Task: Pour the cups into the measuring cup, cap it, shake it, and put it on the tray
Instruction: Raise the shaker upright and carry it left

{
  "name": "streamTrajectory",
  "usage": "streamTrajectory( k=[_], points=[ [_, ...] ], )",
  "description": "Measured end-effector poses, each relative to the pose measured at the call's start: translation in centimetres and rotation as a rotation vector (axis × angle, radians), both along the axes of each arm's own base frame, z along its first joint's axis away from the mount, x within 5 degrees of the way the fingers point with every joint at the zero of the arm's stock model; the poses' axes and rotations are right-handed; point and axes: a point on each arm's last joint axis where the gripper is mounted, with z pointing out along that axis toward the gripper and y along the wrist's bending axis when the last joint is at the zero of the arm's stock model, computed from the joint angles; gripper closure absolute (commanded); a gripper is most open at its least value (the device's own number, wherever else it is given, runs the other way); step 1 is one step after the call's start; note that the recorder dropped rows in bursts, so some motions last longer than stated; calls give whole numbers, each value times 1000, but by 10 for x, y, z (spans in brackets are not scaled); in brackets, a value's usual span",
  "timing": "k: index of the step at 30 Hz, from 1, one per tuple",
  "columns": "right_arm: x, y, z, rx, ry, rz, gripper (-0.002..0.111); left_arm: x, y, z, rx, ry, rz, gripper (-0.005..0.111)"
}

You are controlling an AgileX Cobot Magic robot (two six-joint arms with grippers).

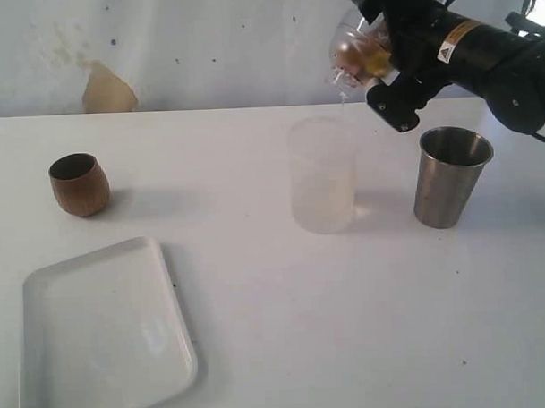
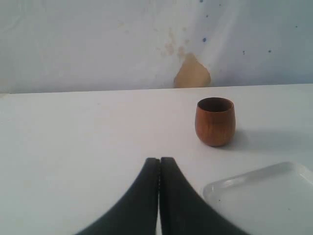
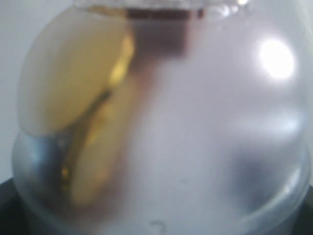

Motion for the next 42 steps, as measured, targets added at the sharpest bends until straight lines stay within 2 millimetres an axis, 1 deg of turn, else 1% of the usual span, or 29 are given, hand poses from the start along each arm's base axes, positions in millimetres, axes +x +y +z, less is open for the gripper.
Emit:
streamTrajectory(
  k=[7,10,12,17,21,22,25,26,27,29,32,35,36,38,40,42],
  points=[
    [0,4,-1,-2,8,6,108,0,0,0,0,0,0,106],
    [0,3,-2,26,31,0,108,0,0,0,0,0,0,106],
    [0,3,-3,103,59,-7,108,0,0,0,0,0,0,106],
    [0,3,-3,412,140,-30,108,0,0,0,0,0,0,106],
    [0,3,-2,615,183,-37,108,0,0,0,0,0,0,106],
    [0,3,-2,707,205,-40,108,0,0,0,0,0,0,106],
    [0,4,-2,1059,285,-66,108,0,0,0,0,0,0,106],
    [0,4,-1,1245,323,-77,108,0,0,0,0,0,0,106],
    [-1,4,2,1370,347,-82,108,0,0,0,0,0,0,106],
    [-4,5,9,1659,402,-81,108,0,0,0,0,0,0,106],
    [-11,6,24,2043,475,-61,108,0,0,0,0,0,0,106],
    [-16,5,35,2350,542,-39,108,0,0,0,0,0,0,106],
    [-18,5,38,2434,563,-37,108,0,0,0,0,0,0,106],
    [-20,5,42,2522,595,-38,108,0,0,0,0,0,0,106],
    [-25,6,47,2550,619,-47,108,0,0,0,0,0,0,106],
    [-30,7,54,2534,637,-46,108,0,0,0,0,0,0,106]
  ],
)
